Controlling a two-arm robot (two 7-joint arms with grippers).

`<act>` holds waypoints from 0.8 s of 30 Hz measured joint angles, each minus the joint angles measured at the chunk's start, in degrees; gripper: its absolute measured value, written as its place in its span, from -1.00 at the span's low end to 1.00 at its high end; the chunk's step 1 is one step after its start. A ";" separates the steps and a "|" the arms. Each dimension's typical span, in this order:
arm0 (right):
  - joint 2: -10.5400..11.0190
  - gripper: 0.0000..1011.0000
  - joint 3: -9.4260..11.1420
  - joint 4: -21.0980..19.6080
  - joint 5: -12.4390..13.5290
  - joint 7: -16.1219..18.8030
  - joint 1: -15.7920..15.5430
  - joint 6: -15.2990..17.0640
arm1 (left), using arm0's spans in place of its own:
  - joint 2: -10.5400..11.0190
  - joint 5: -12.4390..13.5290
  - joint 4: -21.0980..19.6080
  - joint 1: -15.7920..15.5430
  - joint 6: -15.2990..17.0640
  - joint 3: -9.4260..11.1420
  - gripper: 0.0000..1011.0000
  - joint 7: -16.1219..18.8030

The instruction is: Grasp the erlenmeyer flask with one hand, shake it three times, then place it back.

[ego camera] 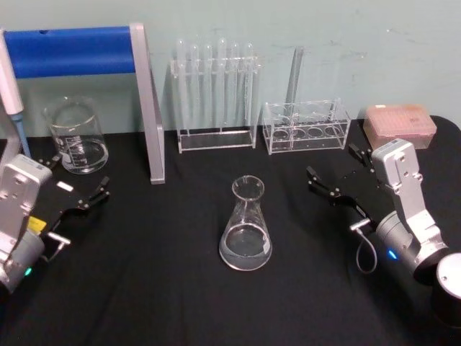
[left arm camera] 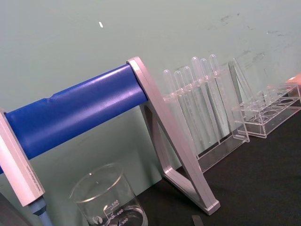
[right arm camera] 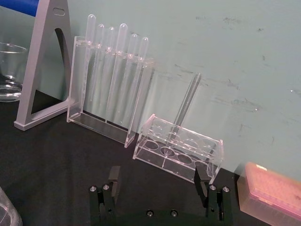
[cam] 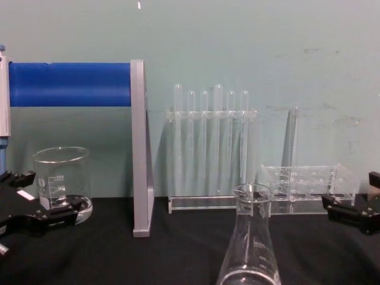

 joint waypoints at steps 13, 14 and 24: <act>0.00 0.98 0.00 0.00 0.06 0.00 0.00 0.01 | 0.00 0.00 0.00 0.00 0.00 0.00 0.98 0.00; 0.00 0.98 0.00 0.00 0.06 0.00 0.00 0.01 | 0.00 0.00 0.00 0.00 0.00 0.00 0.98 0.00; 0.00 0.98 0.00 0.00 0.06 -0.01 0.00 0.00 | 0.00 0.00 0.00 0.00 0.00 0.00 0.98 0.00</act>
